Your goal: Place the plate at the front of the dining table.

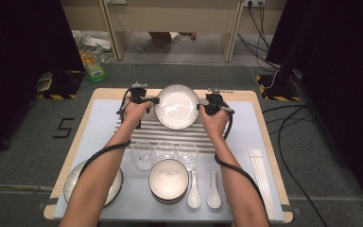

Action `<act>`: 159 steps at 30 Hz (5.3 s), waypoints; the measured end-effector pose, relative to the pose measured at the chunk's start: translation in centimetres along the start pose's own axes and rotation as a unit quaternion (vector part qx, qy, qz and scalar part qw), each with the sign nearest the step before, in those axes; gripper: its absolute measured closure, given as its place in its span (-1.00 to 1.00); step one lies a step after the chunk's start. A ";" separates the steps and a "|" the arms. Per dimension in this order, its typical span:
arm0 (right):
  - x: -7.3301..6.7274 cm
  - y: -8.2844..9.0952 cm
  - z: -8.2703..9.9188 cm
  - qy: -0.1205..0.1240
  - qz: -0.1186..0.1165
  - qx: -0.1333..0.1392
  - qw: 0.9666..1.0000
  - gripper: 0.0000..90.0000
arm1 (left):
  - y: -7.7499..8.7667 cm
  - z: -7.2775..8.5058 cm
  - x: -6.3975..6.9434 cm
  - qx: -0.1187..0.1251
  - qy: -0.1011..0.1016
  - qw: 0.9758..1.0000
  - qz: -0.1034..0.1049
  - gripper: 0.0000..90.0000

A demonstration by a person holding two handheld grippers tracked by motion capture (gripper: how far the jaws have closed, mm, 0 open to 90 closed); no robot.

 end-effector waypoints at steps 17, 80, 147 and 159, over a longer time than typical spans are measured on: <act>0.4 -0.7 0.6 0.000 0.006 -0.013 1.000 0.94 | -0.5 0.9 -0.1 -0.013 -0.003 1.000 -0.005 0.90; 1.2 -1.6 0.8 -0.013 0.037 -0.057 0.998 0.60 | -1.3 1.6 0.5 -0.051 -0.007 0.998 -0.041 0.25; 1.7 10.1 5.3 0.012 0.045 -0.043 0.998 0.32 | 13.7 4.2 10.9 0.008 -0.133 0.991 0.025 -0.20; 1.3 12.7 7.7 0.027 0.033 -0.024 0.999 0.28 | 15.4 5.9 12.4 0.014 -0.132 0.990 0.045 -0.20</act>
Point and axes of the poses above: each handheld gripper's, and its own axes: y roughly backward along the jaws, z roughly out of its underside, x roughly to its right, the point moved 4 cm from there along -y, roughly forward along the jaws, and after that the axes turned 5 degrees about -y, right-handed, at the moved point
